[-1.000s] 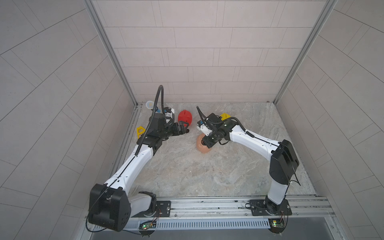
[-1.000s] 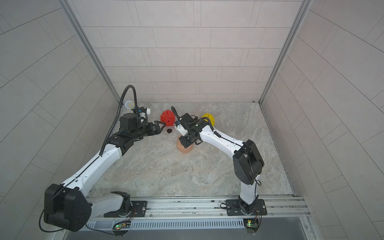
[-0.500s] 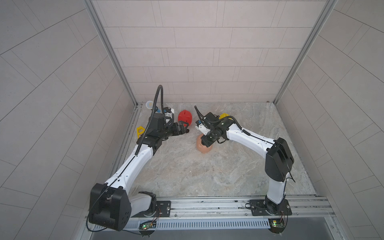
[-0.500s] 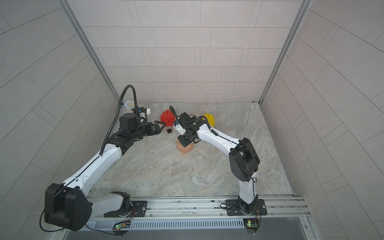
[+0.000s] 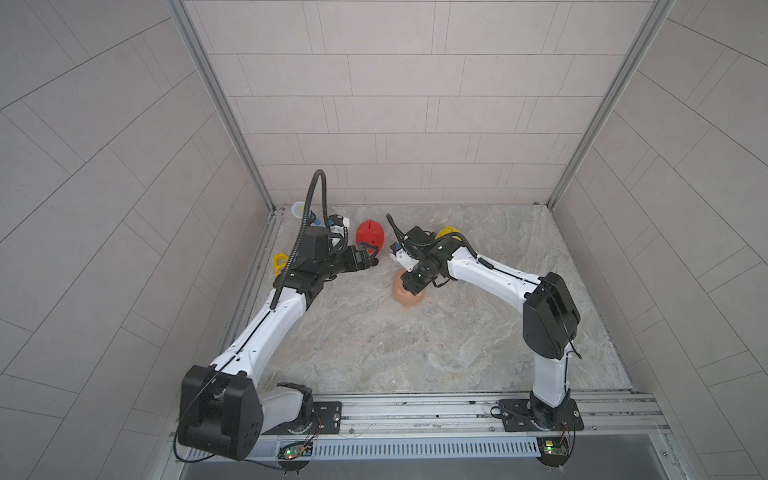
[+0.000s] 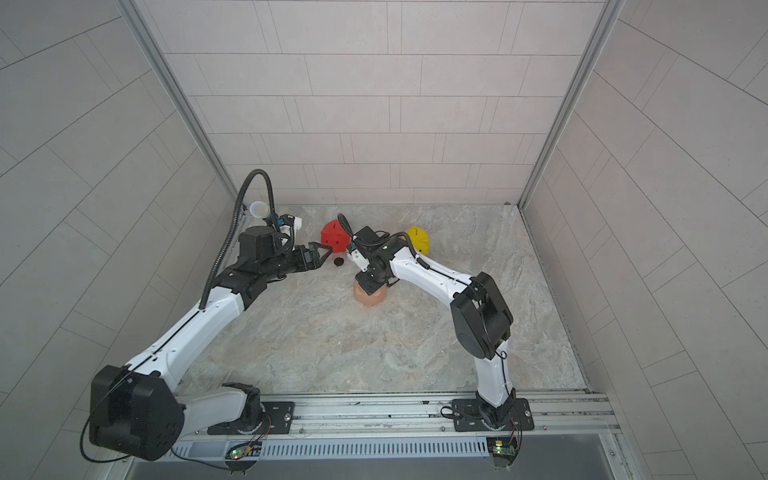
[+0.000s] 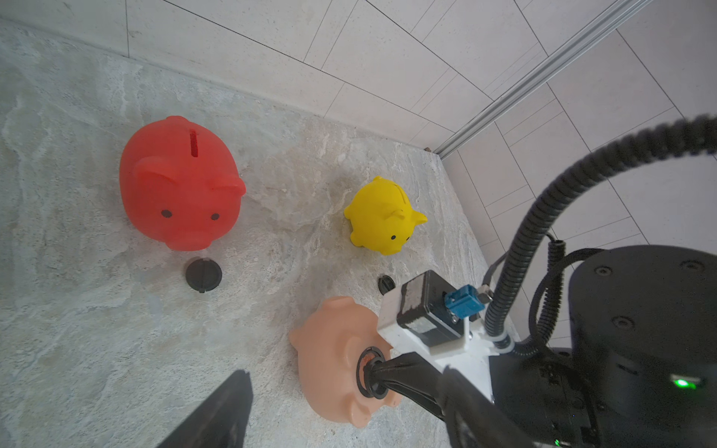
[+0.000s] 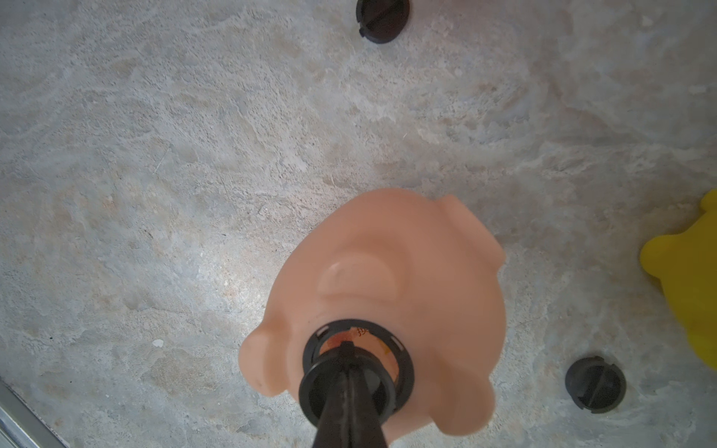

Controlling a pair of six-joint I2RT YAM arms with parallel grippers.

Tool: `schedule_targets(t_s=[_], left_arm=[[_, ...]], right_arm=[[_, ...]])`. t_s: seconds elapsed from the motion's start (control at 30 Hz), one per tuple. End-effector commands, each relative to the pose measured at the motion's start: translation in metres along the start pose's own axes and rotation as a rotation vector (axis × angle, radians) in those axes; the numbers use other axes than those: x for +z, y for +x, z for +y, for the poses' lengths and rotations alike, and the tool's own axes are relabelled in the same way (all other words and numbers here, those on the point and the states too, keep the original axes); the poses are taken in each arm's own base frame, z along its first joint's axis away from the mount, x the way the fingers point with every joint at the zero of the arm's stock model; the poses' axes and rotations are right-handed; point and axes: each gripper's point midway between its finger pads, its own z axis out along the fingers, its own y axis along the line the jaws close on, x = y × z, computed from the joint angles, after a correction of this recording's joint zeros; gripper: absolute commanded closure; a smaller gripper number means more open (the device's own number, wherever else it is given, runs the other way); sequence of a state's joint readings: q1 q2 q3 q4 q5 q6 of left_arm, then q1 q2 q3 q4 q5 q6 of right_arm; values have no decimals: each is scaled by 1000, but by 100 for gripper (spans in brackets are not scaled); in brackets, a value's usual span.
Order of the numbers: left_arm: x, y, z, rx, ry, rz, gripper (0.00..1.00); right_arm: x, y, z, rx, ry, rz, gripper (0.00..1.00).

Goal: Close piggy banks
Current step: Insert the knob into the piggy bank.

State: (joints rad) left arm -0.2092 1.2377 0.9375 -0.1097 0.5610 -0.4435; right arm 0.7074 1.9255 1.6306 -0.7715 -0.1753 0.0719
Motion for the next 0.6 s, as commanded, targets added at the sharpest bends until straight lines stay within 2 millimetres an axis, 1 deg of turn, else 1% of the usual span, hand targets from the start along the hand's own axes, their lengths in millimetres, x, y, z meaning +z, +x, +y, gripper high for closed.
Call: schedule_targets(t_s=[0.0, 0.3, 0.57], left_arm=[[2, 0, -4, 22, 36, 9, 18], [1, 2, -10, 22, 69, 25, 18], [2, 2, -10, 21, 72, 26, 18]], right_arm=[[-3, 1, -4, -20, 15, 14, 100], [-5, -1, -4, -20, 15, 13, 100], [-3, 0, -5, -22, 21, 18, 100]])
